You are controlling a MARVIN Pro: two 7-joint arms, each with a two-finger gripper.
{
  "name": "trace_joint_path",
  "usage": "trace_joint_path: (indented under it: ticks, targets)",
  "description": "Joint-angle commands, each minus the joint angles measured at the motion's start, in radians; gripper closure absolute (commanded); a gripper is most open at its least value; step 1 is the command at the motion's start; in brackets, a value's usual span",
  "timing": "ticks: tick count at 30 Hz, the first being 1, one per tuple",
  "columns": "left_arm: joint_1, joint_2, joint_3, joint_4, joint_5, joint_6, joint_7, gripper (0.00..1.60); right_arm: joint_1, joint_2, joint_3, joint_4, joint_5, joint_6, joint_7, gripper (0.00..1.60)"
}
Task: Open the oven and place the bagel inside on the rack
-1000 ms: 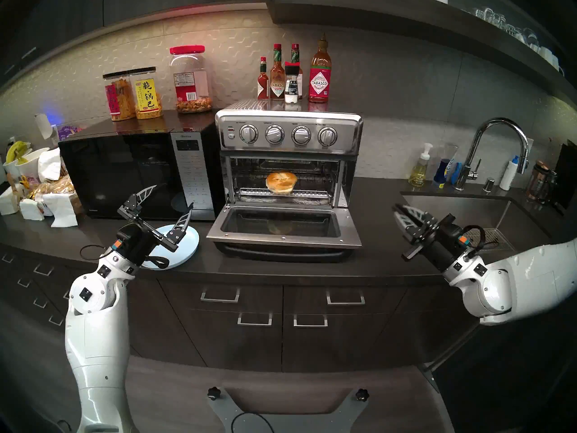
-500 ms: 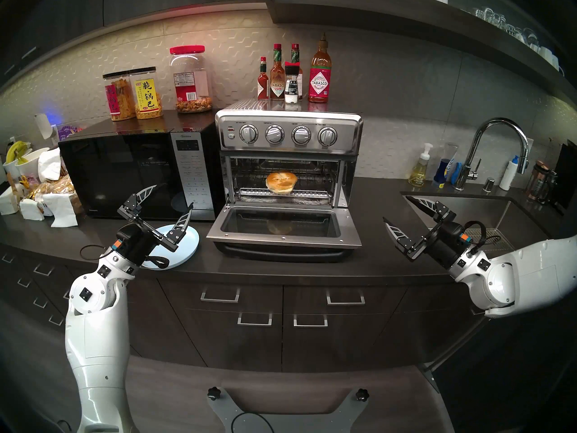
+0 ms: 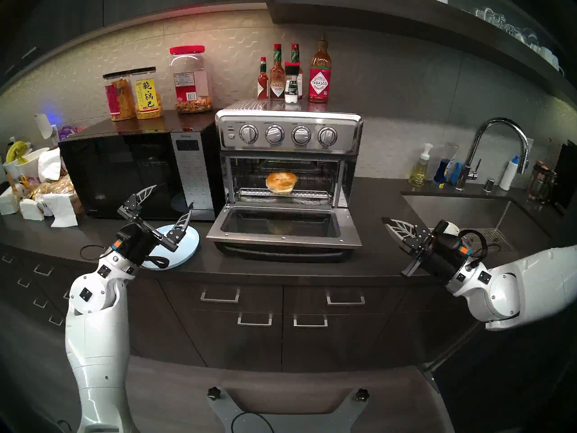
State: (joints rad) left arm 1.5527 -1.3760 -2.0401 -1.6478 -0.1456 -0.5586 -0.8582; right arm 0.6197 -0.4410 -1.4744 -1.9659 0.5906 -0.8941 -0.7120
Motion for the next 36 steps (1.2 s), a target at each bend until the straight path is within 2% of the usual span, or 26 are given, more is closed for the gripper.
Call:
trace_joint_path:
  ticks: [1,12,21,28,36]
  targets:
    - [-0.009,0.001,0.001,-0.016,-0.007,-0.003,0.0,0.0,-0.011,-0.075,0.073,-0.039,0.01,0.089,-0.024,1.6]
    - [-0.009,0.001,0.001,-0.016,-0.007,-0.003,-0.001,0.0,-0.099,-0.183,0.202,-0.107,-0.007,0.256,-0.082,1.6]
    - [-0.009,0.001,0.001,-0.017,-0.007,-0.002,-0.001,0.0,-0.182,-0.287,0.296,-0.094,0.043,0.358,-0.117,1.6]
    - [-0.009,0.001,0.001,-0.017,-0.007,-0.003,-0.001,0.0,-0.185,-0.327,0.338,-0.086,0.084,0.386,-0.111,1.6]
    - [-0.009,0.001,0.001,-0.016,-0.007,-0.003,-0.001,0.0,-0.189,-0.365,0.385,-0.135,0.089,0.458,-0.138,1.6]
